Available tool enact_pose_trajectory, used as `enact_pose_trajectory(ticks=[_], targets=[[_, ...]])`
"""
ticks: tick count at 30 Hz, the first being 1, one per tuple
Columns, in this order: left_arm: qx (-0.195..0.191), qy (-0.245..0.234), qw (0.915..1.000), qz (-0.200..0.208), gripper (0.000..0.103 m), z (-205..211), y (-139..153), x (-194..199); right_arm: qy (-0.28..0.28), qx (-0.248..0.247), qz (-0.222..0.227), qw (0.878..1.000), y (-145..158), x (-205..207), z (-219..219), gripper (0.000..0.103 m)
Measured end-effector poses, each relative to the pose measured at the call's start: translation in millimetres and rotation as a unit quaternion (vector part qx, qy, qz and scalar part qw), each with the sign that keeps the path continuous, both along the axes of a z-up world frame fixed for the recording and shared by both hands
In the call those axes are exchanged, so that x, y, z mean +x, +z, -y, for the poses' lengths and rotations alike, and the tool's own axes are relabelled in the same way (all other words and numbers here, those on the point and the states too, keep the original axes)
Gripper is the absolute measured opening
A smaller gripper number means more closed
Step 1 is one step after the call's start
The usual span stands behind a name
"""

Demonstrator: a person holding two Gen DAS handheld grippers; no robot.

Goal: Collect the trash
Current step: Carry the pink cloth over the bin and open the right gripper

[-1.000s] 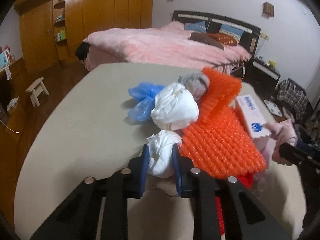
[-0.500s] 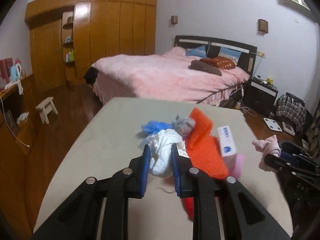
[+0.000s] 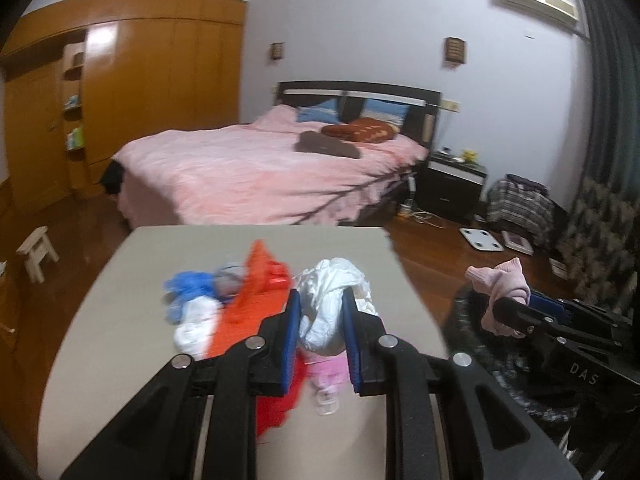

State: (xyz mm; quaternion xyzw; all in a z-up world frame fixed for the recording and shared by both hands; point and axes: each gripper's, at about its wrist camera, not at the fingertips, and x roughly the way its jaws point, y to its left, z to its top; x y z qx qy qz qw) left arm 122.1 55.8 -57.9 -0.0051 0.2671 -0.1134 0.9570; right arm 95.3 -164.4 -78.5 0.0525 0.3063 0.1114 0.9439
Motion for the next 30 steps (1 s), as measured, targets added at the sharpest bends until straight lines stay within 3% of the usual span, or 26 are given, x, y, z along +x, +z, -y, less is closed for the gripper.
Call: enact_pose_trajectory(ticks=[9, 21, 24, 25, 26, 30], targets=[[0.0, -0.077, 0.997, -0.003, 0.021, 76.6, -4.8, 6.7, -0.095, -0.027, -0.009, 0.995, -6.0, -20.5, 81.9, 0.033], [-0.015, -0.188, 0.9814, -0.038, 0.021, 179.9, -26.4, 17.4, -0.187, -0.04, -0.035, 0.981, -28.5, -44.9, 161.6, 0.035], [-0.021, -0.215, 0.9756, -0.042, 0.036, 198.0, -31.1, 18.5, -0.201, -0.038, -0.038, 0.978, -32.4, -48.7, 172.6, 0.041], [-0.023, -0.219, 0.9745, -0.044, 0.053, 199.8, -31.6, 19.1, -0.207, -0.038, -0.037, 0.977, -33.3, -50.3, 176.8, 0.051], [-0.028, -0.222, 0.9734, -0.046, 0.063, 199.6, -32.0, 19.6, -0.214, -0.038, -0.036, 0.975, -34.0, -52.4, 180.1, 0.062], [-0.031, -0.2, 0.9786, -0.037, 0.073, 186.0, -29.9, 19.9, -0.23, -0.035, -0.026, 0.972, -31.7, -53.3, 186.4, 0.082]])
